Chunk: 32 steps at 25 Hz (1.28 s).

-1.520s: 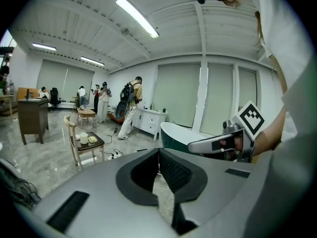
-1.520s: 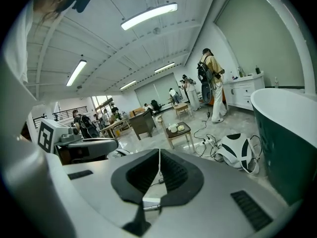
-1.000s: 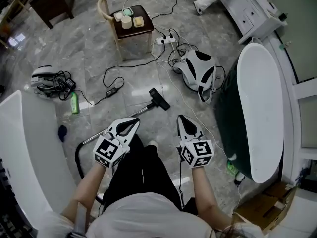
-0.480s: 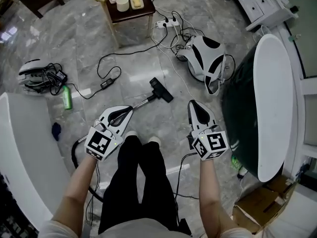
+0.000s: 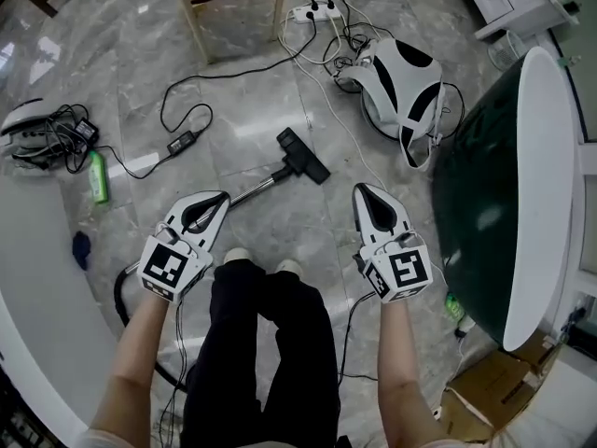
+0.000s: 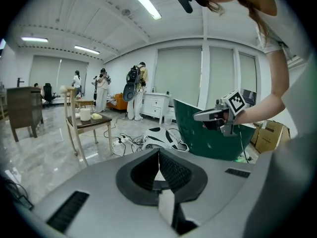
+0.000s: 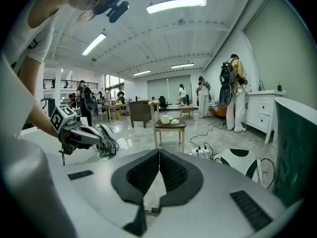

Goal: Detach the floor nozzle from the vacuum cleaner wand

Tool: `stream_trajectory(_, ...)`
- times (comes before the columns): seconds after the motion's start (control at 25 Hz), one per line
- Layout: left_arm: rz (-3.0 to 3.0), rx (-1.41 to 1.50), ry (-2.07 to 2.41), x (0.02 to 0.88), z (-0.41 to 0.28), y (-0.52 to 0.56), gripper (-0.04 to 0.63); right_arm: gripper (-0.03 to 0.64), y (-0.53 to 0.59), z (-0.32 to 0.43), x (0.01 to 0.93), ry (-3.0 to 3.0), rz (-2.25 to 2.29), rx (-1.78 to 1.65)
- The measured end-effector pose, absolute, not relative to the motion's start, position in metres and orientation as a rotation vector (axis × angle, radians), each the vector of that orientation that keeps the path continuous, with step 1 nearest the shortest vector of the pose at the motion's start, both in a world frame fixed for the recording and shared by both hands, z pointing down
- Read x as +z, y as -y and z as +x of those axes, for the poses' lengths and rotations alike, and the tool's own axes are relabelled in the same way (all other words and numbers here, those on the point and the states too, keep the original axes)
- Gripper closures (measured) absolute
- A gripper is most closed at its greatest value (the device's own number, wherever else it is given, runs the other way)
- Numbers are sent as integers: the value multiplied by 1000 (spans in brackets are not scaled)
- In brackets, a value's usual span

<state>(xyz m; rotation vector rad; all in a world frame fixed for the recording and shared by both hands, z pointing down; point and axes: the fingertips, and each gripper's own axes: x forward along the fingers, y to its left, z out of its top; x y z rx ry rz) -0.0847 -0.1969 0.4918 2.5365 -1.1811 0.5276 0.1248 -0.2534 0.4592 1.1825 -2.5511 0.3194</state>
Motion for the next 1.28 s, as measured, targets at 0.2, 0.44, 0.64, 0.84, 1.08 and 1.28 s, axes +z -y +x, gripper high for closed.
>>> stream_trajectory(0.2,2522,527,1175,566,-82,210,584,601,259,120,536,2564,1104,338)
stream_trajectory(0.44,2533,551,1163,655,-78,229,584,601,279,119,623,2631,1040,369)
stream_trajectory(0.64,2500,547,1149,736,-75,245,584,601,294,118,697,2652,957,359)
stream_trajectory(0.84,2474,627,1035,820,-62,243,583,598,299,111,779,2596,814,300)
stream_trajectory(1.08,2424,939,748,925,-41,222,303,414,280,72,889,2262,247,-169)
stream_trajectory(1.28,2361,1291,607,997,-39,208,302,413,268,43,951,2068,-86,-394)
